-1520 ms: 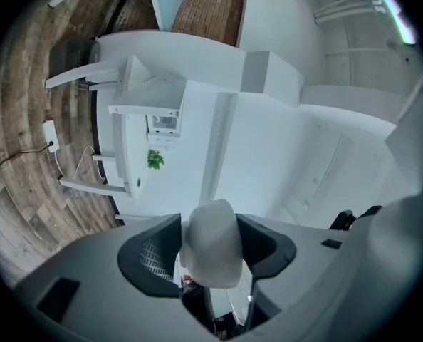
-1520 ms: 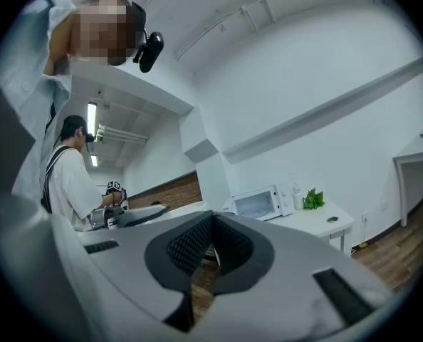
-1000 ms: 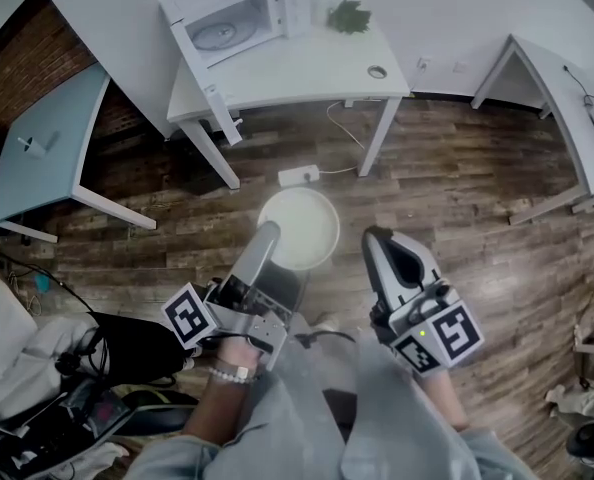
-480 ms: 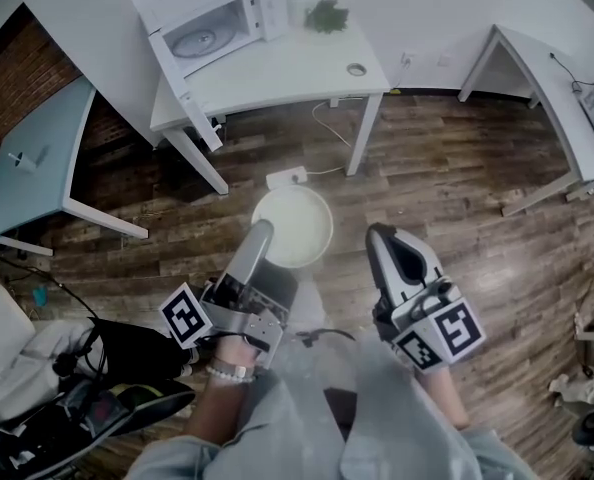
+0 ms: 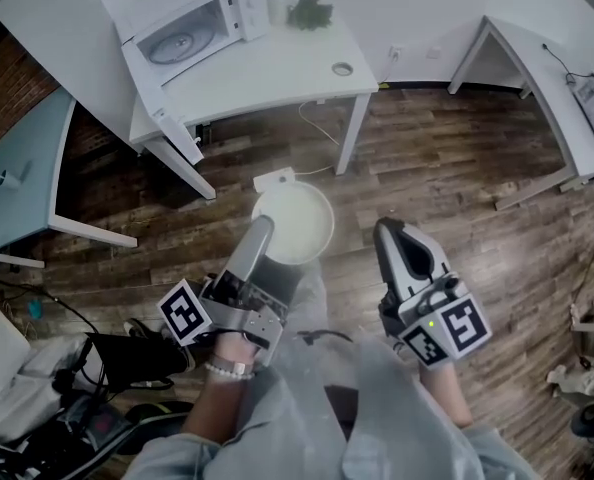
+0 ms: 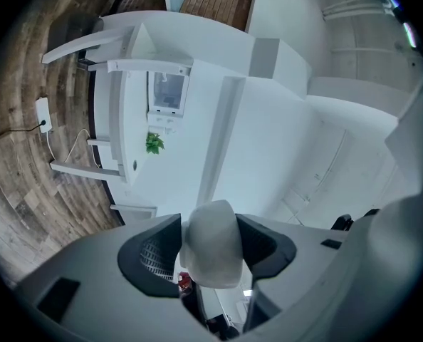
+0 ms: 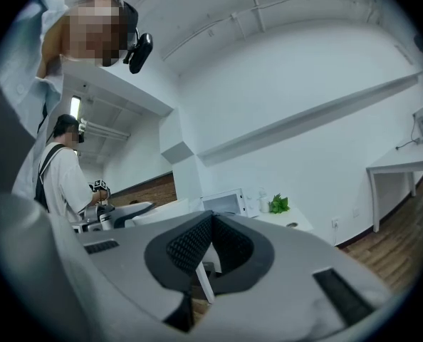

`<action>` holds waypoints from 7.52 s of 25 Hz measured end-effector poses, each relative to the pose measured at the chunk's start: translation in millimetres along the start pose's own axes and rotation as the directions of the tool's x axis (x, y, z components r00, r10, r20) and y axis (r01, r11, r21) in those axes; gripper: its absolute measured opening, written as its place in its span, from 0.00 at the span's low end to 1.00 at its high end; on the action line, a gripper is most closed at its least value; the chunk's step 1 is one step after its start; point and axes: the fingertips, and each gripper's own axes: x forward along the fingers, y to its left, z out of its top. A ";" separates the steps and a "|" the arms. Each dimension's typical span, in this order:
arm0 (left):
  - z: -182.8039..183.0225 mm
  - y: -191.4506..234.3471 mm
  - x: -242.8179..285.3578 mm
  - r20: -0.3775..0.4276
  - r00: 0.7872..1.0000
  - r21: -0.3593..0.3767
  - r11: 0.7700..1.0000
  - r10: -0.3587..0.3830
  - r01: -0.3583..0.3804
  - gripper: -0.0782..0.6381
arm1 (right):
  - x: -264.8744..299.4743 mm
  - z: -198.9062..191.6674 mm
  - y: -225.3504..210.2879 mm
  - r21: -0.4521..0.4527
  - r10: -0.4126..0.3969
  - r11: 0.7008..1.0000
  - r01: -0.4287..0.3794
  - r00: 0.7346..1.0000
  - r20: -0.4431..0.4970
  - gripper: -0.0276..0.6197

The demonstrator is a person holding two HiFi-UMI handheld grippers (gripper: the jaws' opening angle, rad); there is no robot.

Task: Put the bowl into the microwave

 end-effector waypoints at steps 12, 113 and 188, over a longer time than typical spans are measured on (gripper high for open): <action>38.0 23.2 75.1 -0.001 1.000 -0.032 0.999 0.008 -0.008 0.42 | 58.2 16.5 -56.9 -0.044 -0.022 0.999 0.021 0.999 -0.030 0.05; 269.3 74.8 268.5 0.751 0.657 0.131 0.991 -0.073 -0.040 0.42 | 453.1 56.8 -182.3 0.015 0.778 0.604 -0.797 0.586 -0.225 0.05; 568.5 214.2 251.5 0.730 0.670 0.004 0.980 0.133 -0.199 0.42 | 687.9 -98.7 -97.4 -0.193 0.559 0.680 -0.708 0.670 -0.488 0.16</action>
